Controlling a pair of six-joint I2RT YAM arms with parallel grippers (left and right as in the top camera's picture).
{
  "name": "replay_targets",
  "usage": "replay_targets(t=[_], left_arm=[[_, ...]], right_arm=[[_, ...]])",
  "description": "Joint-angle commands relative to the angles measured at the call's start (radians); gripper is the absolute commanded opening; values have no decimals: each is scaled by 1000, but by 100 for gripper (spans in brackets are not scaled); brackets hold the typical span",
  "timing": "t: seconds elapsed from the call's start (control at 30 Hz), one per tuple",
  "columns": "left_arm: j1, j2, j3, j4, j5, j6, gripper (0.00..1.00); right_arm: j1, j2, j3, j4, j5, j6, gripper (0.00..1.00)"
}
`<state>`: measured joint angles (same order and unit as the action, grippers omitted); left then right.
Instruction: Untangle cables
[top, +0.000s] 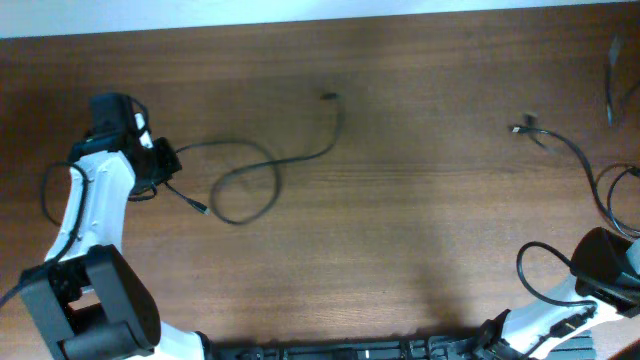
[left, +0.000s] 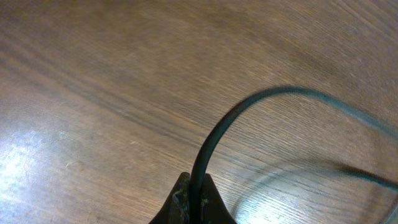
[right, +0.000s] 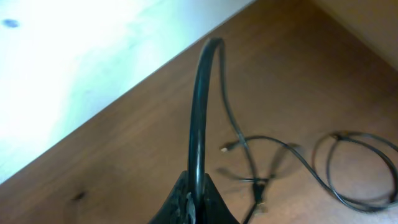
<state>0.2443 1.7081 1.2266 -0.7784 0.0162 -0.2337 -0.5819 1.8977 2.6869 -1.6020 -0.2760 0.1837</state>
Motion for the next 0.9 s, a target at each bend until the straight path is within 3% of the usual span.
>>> replay_targets(t=[0.0, 0.03, 0.13, 0.27, 0.33, 0.4, 0.43, 0.5, 0.53, 0.57, 0.67, 0.73, 0.87], left_arm=[[74, -20, 2, -8, 85, -42, 0], [51, -20, 2, 8, 270, 34, 0], [-104, -20, 2, 70, 640, 257, 0], [-457, -20, 2, 162, 833, 458, 0], [-528, -20, 2, 193, 833, 468, 0], [-517, -20, 13, 207, 878, 468, 0], [-507, -20, 22, 219, 951, 468, 0], [-473, -20, 33, 335, 1292, 467, 0], [-470, -20, 33, 365, 1278, 467, 24], [-470, -20, 32, 340, 1094, 466, 42], [-470, -20, 33, 216, 366, 345, 48], [-463, -20, 32, 160, 35, 209, 48], [-349, -20, 33, 84, -50, 29, 45]], right_arm=[[-42, 7, -20, -15, 22, 10, 4], [-32, 7, -40, -33, 23, -22, 4], [-34, 7, -97, -37, 72, -22, 5], [-34, 7, -112, -72, 161, -22, 37], [-32, 7, -112, -95, 156, -22, 46], [0, 7, -120, -97, 61, -31, 55], [28, 7, -132, -97, 8, -88, 56], [115, 7, -191, -97, 3, -102, 56], [168, 7, -253, -97, 2, -122, 56], [211, 7, -302, -96, 2, -134, 57], [360, 7, -488, -97, -6, -234, 59], [496, 7, -632, -68, -5, -286, 60], [729, 7, -889, 130, -5, -280, 60]])
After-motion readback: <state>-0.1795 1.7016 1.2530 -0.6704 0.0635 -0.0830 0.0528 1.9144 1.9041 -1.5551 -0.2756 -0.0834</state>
